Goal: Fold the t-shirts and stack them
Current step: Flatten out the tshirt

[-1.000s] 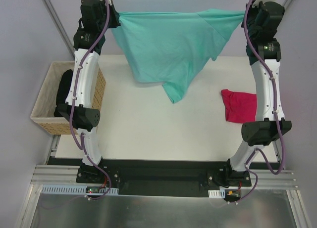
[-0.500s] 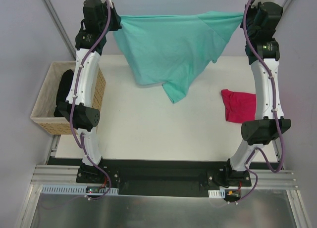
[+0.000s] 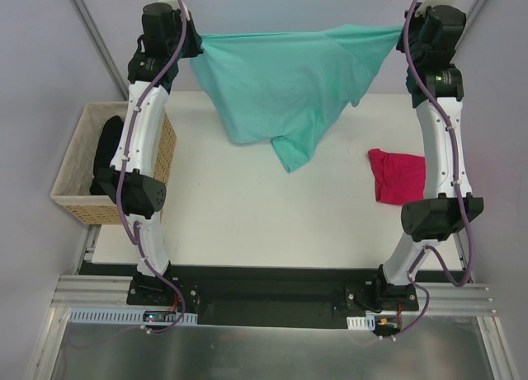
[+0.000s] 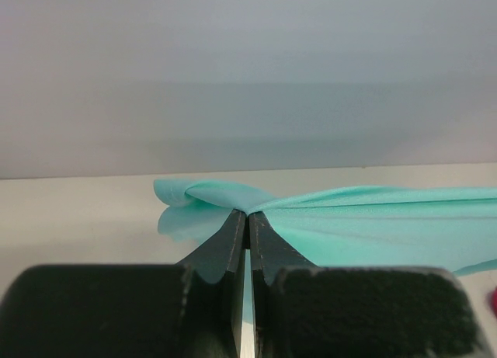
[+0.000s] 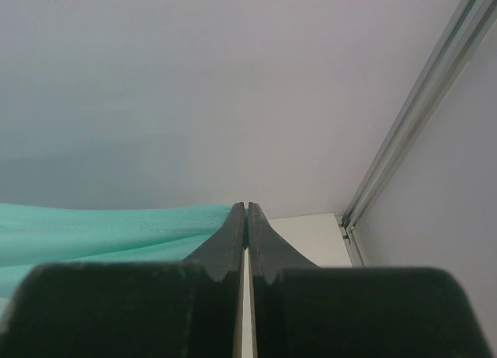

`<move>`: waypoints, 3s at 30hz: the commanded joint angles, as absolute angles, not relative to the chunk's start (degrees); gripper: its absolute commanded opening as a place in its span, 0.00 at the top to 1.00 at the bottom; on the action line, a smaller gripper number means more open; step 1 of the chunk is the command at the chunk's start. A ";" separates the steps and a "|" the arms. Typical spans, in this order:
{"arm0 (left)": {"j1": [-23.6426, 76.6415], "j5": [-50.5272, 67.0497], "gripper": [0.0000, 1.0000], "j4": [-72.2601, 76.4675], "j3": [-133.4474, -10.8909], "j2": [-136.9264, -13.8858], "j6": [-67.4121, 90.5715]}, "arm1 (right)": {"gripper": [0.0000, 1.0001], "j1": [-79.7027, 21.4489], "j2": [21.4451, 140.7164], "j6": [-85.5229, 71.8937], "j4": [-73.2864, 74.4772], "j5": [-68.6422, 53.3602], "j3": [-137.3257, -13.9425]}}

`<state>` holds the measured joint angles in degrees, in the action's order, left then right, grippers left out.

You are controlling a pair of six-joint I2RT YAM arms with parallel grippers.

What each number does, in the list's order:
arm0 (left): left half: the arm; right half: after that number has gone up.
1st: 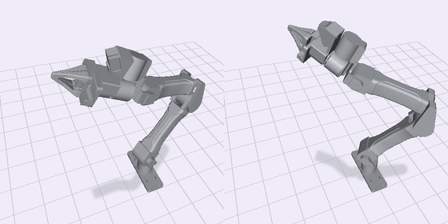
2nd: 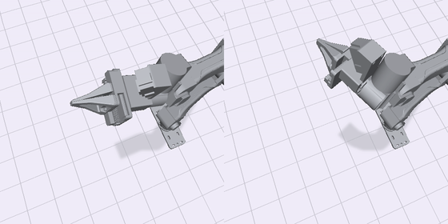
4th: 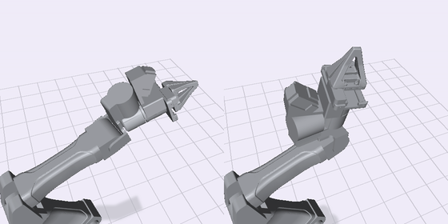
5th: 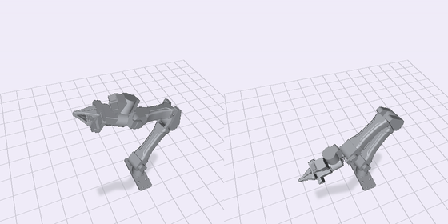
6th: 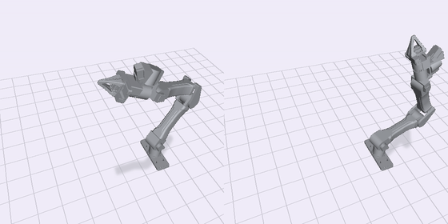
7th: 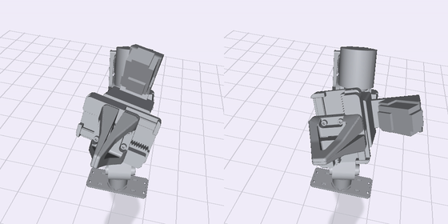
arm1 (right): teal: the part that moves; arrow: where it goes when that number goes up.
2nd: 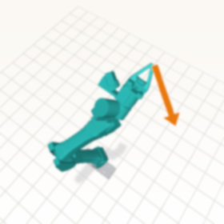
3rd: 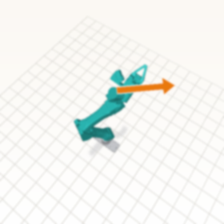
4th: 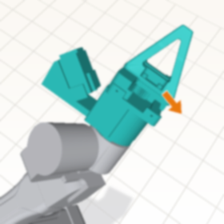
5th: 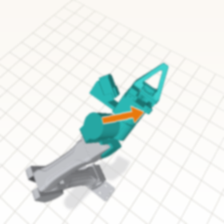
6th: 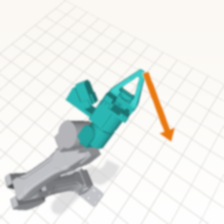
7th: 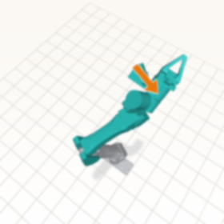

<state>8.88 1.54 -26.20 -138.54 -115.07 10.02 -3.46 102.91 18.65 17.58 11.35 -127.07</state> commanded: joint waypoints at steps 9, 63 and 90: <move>6.07 -2.55 1.00 -26.54 -138.08 -109.34 8.44 | 0.99 -3.43 99.85 20.91 15.56 17.57 -127.53; 13.18 -10.72 1.00 -26.63 -102.84 -70.67 4.75 | 0.99 -10.99 65.48 24.70 15.38 24.26 -102.13; 13.27 -10.90 1.00 -31.02 -100.02 -72.96 6.77 | 0.99 -11.95 69.53 22.23 17.32 27.07 -100.20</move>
